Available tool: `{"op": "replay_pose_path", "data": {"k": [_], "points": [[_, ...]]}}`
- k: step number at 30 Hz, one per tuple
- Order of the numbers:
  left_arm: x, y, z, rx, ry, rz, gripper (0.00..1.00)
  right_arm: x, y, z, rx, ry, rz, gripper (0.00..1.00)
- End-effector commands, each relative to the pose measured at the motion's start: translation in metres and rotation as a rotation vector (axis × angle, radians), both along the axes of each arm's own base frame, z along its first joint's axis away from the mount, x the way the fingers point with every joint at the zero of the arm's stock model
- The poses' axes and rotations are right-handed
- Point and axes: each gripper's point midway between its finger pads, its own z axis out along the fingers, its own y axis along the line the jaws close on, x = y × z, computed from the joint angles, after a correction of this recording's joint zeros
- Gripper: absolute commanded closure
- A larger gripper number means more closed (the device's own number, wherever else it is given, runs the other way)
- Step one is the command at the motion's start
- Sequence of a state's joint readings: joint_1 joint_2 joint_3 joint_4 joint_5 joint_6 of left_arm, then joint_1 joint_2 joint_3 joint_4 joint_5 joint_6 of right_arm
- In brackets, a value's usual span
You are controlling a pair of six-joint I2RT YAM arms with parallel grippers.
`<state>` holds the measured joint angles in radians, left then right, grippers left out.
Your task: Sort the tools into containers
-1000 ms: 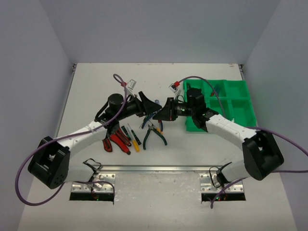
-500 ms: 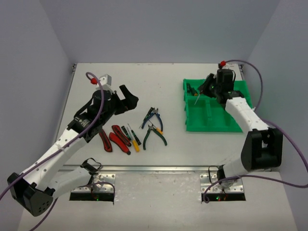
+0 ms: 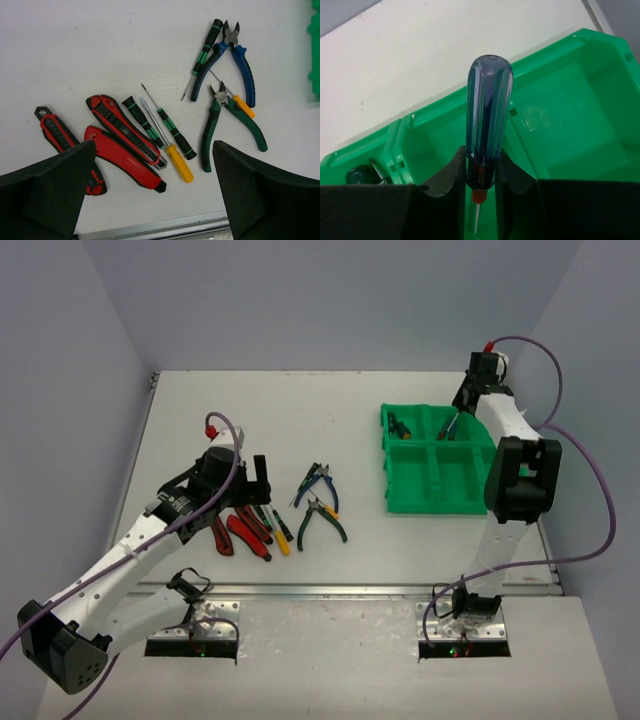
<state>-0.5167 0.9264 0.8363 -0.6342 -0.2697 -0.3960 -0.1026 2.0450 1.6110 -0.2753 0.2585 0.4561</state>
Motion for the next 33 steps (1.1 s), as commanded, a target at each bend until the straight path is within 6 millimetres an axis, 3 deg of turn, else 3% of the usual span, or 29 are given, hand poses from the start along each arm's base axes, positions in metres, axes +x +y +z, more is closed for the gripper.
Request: {"op": "replay_pose_path", "data": {"k": [1,7,10,11,13,19,23,26,33], "points": [[0.005,-0.001,0.012,-0.022,-0.086,-0.010,0.00,0.016,0.006,0.022,-0.003,-0.056,0.028,1.00],[0.005,-0.004,0.012,-0.028,-0.093,-0.032,0.00,0.000,0.024,0.010,0.102,-0.048,0.046,0.85],[0.005,-0.003,0.010,-0.022,-0.088,-0.027,0.00,-0.012,0.028,0.019,0.127,-0.081,0.041,0.44],[0.006,-0.003,0.010,-0.023,-0.088,-0.027,0.00,-0.016,0.029,0.016,0.135,-0.076,0.038,0.26],[0.006,-0.003,0.009,-0.021,-0.083,-0.028,0.00,-0.022,0.033,0.021,0.147,-0.075,0.052,0.14],[0.007,0.005,0.009,-0.001,-0.089,0.018,0.00,-0.038,0.059,0.060,0.216,-0.114,0.135,0.10],[0.010,0.040,0.016,0.059,-0.117,0.231,0.00,-0.064,0.124,0.109,0.181,-0.153,0.369,0.07],[0.006,0.061,0.025,0.067,-0.140,0.362,0.00,-0.098,0.191,0.105,0.107,-0.084,0.561,0.06],[-0.008,0.100,0.064,-0.023,-0.301,0.527,0.00,-0.190,0.322,0.054,0.133,-0.029,0.855,0.11]]}}
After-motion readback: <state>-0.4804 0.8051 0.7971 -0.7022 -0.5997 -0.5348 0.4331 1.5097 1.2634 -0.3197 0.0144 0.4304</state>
